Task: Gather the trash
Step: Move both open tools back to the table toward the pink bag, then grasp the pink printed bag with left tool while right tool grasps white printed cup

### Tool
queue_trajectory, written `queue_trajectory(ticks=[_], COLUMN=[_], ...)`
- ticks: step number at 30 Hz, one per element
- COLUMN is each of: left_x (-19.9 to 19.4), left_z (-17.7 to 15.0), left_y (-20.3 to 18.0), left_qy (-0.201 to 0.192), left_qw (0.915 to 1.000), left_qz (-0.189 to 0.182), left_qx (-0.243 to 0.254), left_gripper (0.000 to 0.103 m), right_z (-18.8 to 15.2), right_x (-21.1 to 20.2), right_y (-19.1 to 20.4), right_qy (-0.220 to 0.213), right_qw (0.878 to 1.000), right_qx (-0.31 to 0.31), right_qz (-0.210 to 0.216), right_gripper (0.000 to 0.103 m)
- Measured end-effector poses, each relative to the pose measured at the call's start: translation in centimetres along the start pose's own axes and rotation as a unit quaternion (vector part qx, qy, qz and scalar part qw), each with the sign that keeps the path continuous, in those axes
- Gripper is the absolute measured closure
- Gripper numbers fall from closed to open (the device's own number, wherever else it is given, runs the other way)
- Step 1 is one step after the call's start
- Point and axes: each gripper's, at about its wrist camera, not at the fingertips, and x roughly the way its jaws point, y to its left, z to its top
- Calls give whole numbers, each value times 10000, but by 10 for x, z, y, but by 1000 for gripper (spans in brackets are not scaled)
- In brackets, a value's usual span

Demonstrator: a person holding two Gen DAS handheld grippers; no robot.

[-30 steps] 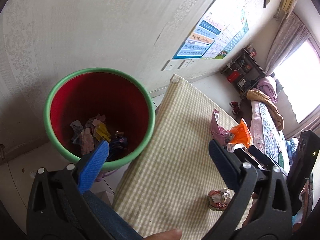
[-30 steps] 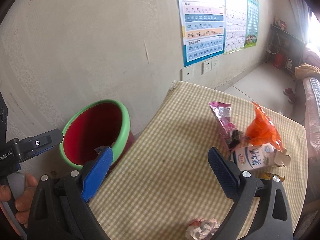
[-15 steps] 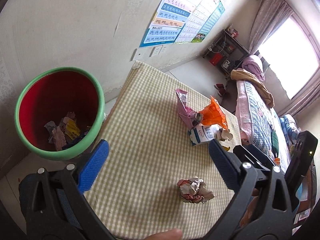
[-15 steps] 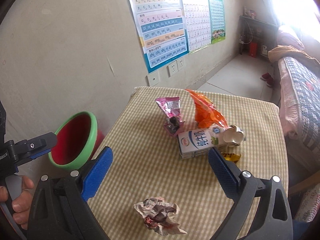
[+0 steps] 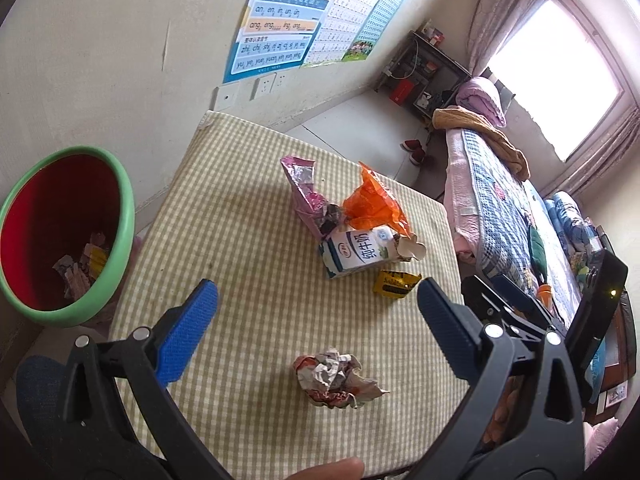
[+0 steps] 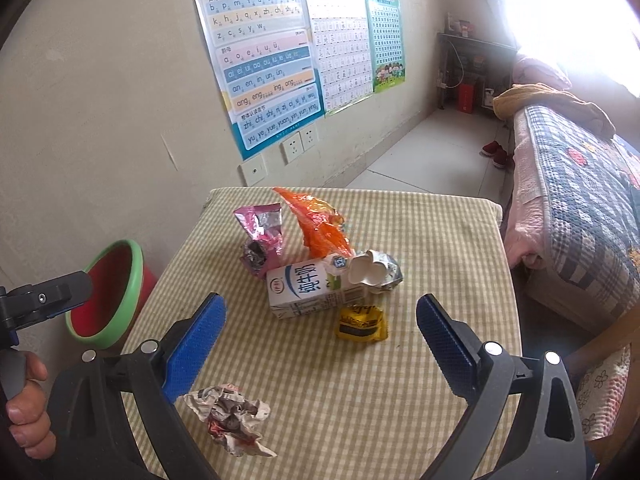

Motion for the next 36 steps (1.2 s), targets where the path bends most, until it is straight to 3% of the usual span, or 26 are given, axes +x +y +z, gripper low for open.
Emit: queue_trajectory(ticks=[12,21,36], left_x=[29,77,179], left_z=[18,38,45], left_y=[-47,-37,-22], left_qy=[129,363,967], left_qw=[9993,9990,9934], left_qz=[-166,82,346], left_qx=[317,256,510], left_gripper=[6,6,6], right_z=[7,14,15], right_x=[11,47,122], right_y=[-39,-50,-61], right_qy=[20,209,595], right_qw=[9997,9992,9969], right_qx=[218,335,509], right_qz=[-109,10,93], right_gripper=[10,10,10])
